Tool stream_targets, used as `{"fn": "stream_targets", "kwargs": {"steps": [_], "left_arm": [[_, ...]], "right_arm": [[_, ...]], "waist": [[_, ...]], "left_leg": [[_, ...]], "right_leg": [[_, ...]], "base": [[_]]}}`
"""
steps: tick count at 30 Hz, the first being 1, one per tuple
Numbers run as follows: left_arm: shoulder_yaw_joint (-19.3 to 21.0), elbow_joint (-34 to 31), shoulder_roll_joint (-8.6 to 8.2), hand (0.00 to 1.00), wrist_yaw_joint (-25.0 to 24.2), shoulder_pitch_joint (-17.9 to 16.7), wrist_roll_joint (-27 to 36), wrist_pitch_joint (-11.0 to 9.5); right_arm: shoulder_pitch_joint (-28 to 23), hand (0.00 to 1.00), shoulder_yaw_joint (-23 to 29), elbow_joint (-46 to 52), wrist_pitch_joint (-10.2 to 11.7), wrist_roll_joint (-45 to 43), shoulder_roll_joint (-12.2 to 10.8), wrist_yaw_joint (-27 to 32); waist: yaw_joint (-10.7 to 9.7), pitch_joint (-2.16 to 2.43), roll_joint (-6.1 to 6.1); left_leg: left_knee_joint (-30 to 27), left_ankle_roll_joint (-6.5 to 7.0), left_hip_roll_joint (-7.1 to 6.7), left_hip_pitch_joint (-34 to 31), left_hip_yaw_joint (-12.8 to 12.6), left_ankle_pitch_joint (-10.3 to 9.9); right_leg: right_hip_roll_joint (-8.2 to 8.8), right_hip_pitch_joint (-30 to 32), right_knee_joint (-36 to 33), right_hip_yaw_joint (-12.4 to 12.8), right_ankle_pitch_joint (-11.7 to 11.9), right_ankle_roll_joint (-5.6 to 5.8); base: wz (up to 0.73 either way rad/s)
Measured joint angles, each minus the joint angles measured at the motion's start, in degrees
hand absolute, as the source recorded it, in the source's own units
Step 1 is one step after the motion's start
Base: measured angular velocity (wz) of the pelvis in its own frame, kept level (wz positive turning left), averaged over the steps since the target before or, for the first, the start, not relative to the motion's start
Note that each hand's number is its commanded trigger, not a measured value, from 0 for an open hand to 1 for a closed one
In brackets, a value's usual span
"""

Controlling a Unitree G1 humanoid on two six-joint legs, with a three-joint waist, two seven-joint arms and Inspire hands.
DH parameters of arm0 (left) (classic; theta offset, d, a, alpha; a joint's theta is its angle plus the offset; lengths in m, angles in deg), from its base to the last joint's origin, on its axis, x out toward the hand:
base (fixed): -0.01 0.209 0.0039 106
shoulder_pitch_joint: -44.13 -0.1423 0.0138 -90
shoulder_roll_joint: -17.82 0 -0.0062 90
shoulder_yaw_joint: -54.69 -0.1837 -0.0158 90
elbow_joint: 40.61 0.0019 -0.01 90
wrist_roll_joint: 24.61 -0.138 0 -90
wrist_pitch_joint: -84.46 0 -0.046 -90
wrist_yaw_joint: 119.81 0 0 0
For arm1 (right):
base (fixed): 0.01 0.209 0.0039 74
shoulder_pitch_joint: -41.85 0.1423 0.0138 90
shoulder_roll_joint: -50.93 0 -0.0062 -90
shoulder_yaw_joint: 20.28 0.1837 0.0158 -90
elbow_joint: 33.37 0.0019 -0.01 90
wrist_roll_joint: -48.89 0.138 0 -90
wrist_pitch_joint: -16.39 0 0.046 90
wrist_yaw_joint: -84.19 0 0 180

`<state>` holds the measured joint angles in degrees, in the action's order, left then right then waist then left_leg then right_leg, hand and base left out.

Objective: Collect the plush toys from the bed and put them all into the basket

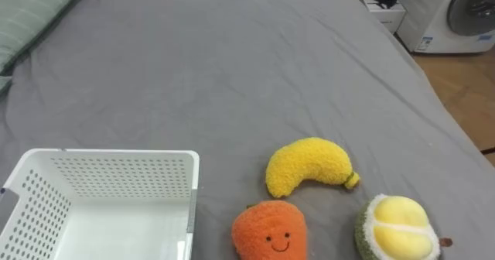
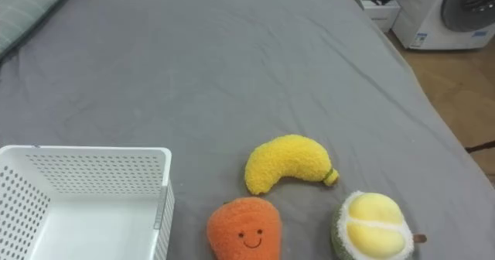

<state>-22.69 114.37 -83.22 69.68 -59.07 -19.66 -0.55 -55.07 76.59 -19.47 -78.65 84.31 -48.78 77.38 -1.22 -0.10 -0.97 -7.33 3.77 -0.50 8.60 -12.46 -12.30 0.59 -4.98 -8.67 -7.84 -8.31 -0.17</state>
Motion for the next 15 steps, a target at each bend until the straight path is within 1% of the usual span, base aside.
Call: {"fn": "stream_targets", "kwargs": {"steps": [6, 15], "left_arm": [[0.67, -0.01, 0.01, 0.00, 1.14, -0.08, -0.25, 0.00], [0.60, -0.34, 0.13, 0.00, 2.77, 0.16, -0.21, -0.01]], "right_arm": [[0.01, 0.00, -0.61, -0.07, 0.05, -0.04, 0.05, -0.17], [0.08, 0.00, -1.00, -0.22, -0.03, 0.34, 0.15, 0.74]], "waist": [[0.08, 0.04, -0.02], [0.04, 0.06, 0.14]], "left_leg": [[-0.04, 0.00, 0.00, 0.03, -0.01, 0.00], [-0.04, 0.00, -0.02, -0.30, 0.00, 0.00]], "right_leg": [[-0.03, -0.01, -0.01, 0.20, 0.00, 0.00], [0.02, 0.10, 0.00, 0.20, -0.03, 0.01]], "base": [[0.00], [0.00]]}}
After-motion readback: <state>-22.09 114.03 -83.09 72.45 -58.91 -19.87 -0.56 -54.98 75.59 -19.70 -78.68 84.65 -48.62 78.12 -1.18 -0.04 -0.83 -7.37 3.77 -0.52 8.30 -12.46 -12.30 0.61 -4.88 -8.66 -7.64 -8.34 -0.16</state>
